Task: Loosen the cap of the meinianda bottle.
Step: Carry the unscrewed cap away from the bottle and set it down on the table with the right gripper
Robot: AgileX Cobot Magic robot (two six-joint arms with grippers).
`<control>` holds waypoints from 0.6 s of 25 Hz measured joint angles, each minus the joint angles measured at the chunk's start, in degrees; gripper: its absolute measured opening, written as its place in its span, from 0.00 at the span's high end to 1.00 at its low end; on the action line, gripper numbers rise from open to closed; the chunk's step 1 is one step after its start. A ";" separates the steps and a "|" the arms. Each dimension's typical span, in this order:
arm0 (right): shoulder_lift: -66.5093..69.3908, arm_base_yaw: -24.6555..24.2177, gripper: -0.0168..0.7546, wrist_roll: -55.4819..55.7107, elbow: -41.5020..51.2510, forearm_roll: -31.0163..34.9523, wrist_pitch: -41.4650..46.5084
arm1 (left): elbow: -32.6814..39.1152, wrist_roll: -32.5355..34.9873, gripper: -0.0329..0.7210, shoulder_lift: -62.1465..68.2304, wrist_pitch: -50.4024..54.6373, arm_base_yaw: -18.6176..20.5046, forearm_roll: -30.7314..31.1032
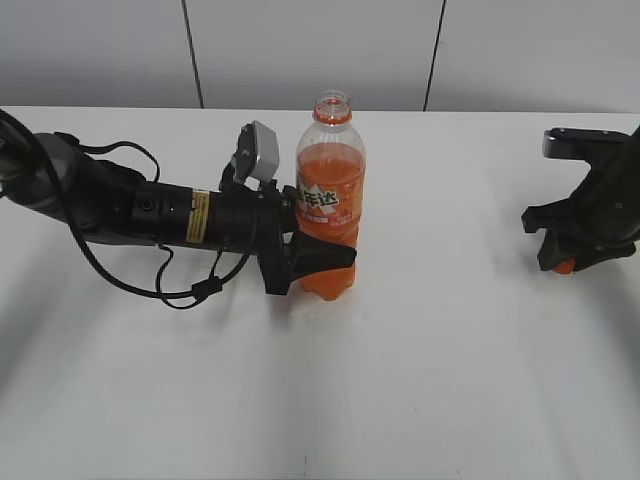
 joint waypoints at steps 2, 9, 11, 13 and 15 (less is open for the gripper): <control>0.06 0.00 0.63 0.00 0.00 0.00 0.06 | 0.00 0.00 0.42 0.00 0.00 0.00 0.00; 2.81 0.00 0.63 0.06 0.05 0.09 0.53 | 0.00 0.00 0.42 0.00 0.00 0.00 0.00; 3.01 0.00 0.63 0.06 0.05 0.09 0.72 | 0.00 0.00 0.42 0.00 0.00 0.00 0.00; 3.01 0.00 0.63 0.06 0.05 0.17 0.85 | 0.00 0.00 0.42 0.00 0.00 0.00 0.00; 3.06 0.00 0.63 0.06 0.05 0.17 0.95 | 0.00 0.00 0.42 0.00 0.00 0.00 0.00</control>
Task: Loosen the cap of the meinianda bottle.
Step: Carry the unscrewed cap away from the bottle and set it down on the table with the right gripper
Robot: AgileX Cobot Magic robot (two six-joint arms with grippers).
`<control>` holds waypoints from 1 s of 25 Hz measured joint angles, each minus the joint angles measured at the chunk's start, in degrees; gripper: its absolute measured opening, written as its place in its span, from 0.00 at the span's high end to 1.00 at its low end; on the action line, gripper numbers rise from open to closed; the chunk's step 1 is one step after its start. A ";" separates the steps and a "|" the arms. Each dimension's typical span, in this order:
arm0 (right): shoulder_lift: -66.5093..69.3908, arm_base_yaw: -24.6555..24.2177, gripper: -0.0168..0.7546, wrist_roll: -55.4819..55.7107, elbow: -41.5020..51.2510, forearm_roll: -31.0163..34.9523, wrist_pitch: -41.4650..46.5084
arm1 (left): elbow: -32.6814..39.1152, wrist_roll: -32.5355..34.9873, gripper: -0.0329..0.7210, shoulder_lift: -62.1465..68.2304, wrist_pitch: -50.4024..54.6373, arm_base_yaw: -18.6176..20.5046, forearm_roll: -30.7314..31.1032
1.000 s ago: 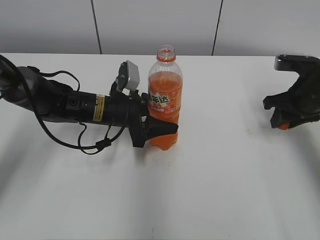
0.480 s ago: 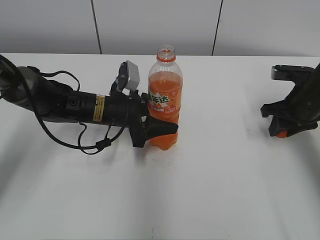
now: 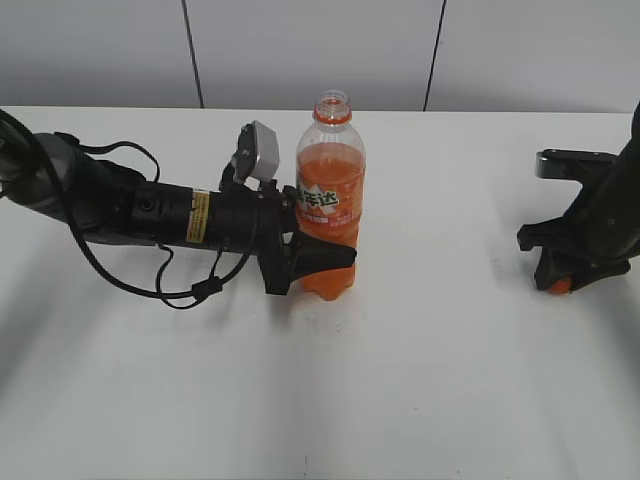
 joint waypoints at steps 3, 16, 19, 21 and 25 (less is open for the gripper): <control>0.00 0.00 0.62 0.00 0.00 0.00 0.63 | 0.00 0.00 0.42 0.00 0.00 0.00 0.00; 0.00 0.00 0.29 1.26 -0.12 0.00 2.22 | 0.00 0.00 0.42 0.00 0.00 0.00 0.00; -0.21 0.00 0.29 1.76 -1.58 0.00 6.12 | 0.00 0.00 0.42 0.00 0.00 0.00 0.00; -1.29 0.00 0.29 1.90 -3.33 0.07 8.89 | 0.00 0.00 0.42 0.00 0.00 0.00 0.00; -5.26 0.00 0.29 1.90 -5.94 0.25 11.13 | 0.00 0.00 0.41 0.00 0.00 0.00 0.00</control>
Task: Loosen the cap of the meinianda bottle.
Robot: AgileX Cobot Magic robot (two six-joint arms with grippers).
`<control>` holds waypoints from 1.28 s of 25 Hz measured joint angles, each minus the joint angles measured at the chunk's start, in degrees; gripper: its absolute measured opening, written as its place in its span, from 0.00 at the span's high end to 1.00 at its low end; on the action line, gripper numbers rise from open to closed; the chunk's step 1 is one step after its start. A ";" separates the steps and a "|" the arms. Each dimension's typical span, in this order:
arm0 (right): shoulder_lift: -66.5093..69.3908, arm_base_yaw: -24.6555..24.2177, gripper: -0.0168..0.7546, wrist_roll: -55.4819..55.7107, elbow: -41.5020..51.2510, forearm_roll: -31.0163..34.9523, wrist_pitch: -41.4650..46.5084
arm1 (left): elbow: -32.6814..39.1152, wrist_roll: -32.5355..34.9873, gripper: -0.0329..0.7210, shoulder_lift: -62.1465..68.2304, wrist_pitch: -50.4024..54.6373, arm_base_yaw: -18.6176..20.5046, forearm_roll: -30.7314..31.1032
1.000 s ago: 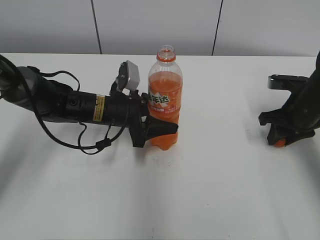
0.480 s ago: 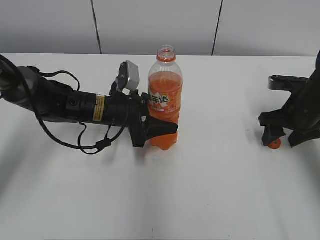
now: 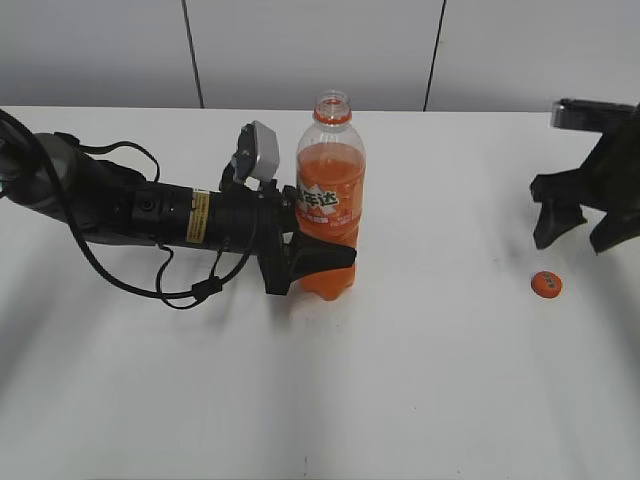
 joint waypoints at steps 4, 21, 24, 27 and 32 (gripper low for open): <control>-4.19 0.00 0.29 0.06 -0.75 0.05 0.35 | 0.06 0.00 0.32 0.13 0.50 0.00 0.67; -9.73 0.00 0.29 0.18 -0.88 0.05 0.79 | 0.12 0.00 0.24 -5.84 -6.42 0.77 0.92; -11.05 0.00 0.29 0.18 -0.88 0.05 1.56 | 0.12 -0.08 0.24 -9.04 -7.00 0.77 0.92; -12.62 0.00 0.29 0.18 -0.88 0.05 1.98 | 0.12 -1.26 0.24 -12.45 -7.06 0.77 1.15; -16.07 0.00 0.29 0.18 -0.88 0.11 3.40 | 0.17 -4.56 0.24 -17.85 -7.38 0.77 2.64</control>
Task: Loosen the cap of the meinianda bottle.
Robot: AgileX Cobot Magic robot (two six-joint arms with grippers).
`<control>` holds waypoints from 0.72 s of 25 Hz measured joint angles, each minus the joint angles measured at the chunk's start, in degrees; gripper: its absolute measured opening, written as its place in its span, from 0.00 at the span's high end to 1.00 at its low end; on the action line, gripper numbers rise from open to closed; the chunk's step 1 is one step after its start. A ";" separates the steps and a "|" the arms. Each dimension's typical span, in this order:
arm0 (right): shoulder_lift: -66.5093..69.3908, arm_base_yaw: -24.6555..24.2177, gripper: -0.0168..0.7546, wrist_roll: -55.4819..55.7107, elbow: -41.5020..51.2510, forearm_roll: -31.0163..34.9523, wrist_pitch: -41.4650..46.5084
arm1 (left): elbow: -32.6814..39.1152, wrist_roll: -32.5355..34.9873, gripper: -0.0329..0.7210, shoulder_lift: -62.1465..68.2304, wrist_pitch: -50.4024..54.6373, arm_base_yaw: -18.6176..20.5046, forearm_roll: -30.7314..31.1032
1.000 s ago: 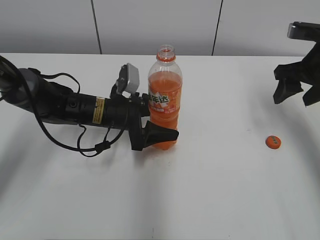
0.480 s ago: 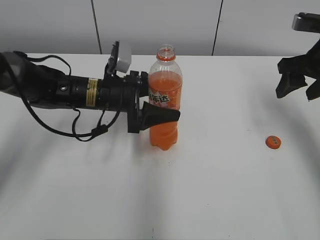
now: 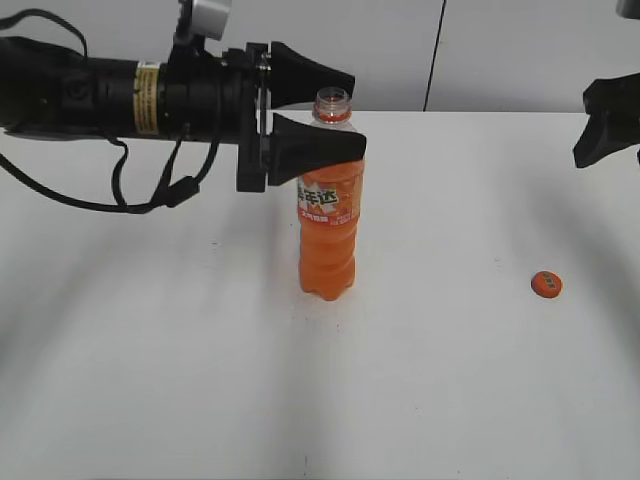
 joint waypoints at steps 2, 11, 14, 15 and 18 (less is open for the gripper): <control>-1.68 0.00 0.29 0.05 0.00 0.00 0.63 | -0.01 -2.57 0.24 -2.26 0.00 0.00 0.70; -9.51 0.00 0.29 0.05 0.00 0.00 5.26 | -0.01 -15.24 0.24 -15.37 16.76 0.00 1.10; -12.11 0.00 0.29 0.05 0.00 0.20 6.42 | -0.01 -18.91 0.24 -20.90 32.09 0.00 1.10; -12.99 0.00 0.29 0.05 0.00 0.35 6.79 | -0.01 -19.72 0.24 -22.21 36.67 0.00 1.10; -15.23 0.00 0.29 0.05 0.00 1.70 7.75 | -0.01 -20.63 0.22 -25.32 54.31 0.00 1.05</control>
